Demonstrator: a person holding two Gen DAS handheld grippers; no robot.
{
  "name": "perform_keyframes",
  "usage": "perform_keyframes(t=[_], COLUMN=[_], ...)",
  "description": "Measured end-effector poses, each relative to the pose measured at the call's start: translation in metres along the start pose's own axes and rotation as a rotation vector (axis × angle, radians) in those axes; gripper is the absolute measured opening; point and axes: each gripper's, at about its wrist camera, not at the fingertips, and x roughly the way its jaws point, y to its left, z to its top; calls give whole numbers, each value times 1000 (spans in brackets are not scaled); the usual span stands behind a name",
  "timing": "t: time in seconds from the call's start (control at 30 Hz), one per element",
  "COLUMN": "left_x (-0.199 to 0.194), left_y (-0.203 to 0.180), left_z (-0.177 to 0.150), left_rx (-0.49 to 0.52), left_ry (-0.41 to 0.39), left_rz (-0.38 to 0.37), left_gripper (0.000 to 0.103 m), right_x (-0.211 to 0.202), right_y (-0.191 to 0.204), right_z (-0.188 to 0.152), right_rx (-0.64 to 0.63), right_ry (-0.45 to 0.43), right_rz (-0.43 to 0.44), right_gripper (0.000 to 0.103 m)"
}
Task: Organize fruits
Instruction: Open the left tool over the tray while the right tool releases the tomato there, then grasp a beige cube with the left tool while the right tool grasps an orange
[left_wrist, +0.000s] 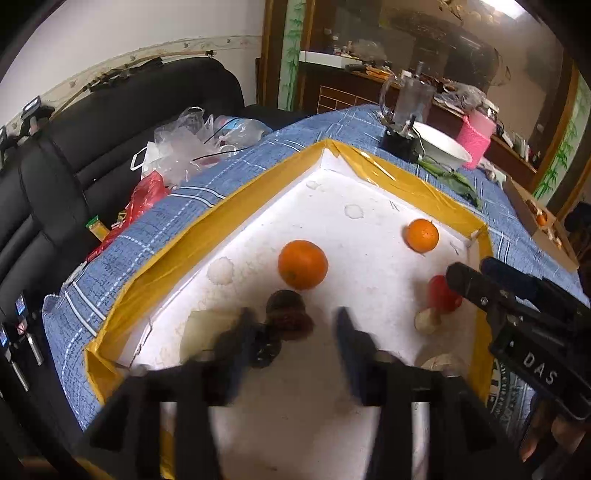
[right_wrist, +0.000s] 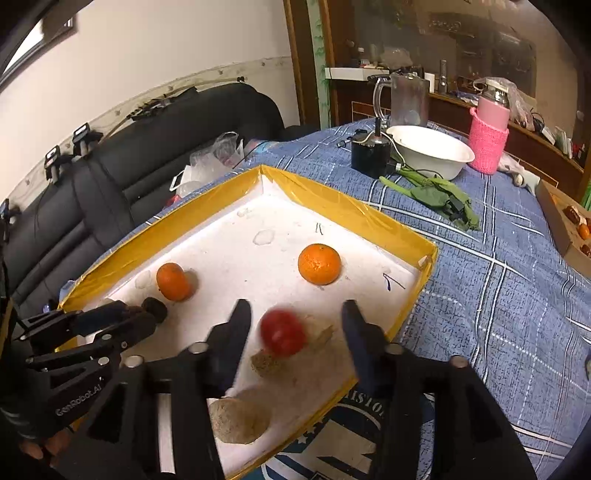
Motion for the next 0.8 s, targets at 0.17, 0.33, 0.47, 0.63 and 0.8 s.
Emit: perform_keyframes(t=[0.17, 0.33, 0.47, 0.63, 0.8], left_x=[-18, -31, -36, -39, -30], left_y=[11, 9, -28, -103, -181], left_z=[2, 2, -2, -13, -25], left_rx=[-61, -130, -55, 131, 277], left_ry=[-75, -123, -130, -135, -102], left_rz=[35, 46, -15, -110, -202], left_gripper=[76, 85, 86, 87, 87], right_x=[-21, -60, -98, -143, -153], right_y=[-13, -56, -109, -193, -272], right_z=[-3, -23, -55, -104, -139], right_rx=[11, 114, 210, 354, 440], right_ry=[-45, -104, -135, -127, -30], right_rz=[-28, -87, -178, -352, -508], right_gripper=[65, 79, 80, 80, 72])
